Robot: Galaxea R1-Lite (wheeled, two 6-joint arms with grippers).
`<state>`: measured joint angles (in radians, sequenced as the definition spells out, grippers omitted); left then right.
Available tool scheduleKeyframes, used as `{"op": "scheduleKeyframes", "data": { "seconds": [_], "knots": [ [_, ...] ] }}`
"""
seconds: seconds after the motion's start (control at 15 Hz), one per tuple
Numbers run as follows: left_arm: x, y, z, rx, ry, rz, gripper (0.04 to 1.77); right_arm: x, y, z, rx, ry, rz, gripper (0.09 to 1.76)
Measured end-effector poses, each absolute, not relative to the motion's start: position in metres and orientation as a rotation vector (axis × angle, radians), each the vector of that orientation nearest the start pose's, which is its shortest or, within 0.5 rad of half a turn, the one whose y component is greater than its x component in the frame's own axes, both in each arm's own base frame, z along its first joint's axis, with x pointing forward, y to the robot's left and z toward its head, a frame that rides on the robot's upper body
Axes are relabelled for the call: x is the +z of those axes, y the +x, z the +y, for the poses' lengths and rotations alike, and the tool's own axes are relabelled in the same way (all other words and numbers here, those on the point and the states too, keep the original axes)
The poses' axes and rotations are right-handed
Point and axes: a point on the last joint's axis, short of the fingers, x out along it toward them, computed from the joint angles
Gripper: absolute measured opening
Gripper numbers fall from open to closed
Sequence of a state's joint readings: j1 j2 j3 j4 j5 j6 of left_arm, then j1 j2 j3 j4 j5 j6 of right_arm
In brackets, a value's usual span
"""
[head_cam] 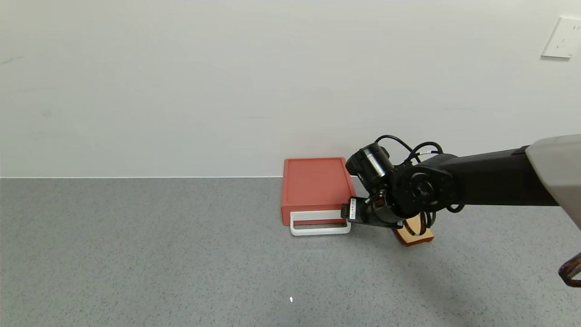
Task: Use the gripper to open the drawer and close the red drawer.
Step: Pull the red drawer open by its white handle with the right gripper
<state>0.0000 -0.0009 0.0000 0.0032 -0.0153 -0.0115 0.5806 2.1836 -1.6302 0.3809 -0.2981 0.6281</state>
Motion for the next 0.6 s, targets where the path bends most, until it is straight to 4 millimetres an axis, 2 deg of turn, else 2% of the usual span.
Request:
{"op": "scheduleKeyframes", "data": {
  "seconds": [0.27,0.6],
  "knots": [
    [0.075,-0.023,0.0,-0.015,-0.01,0.002,1.72,0.124,0.36,0.231,-0.017,0.17,0.9,1.71],
    [0.075,-0.023,0.0,-0.015,-0.01,0.002,1.72,0.118,0.37,0.23,-0.025,0.166,0.898,1.71]
  ]
}}
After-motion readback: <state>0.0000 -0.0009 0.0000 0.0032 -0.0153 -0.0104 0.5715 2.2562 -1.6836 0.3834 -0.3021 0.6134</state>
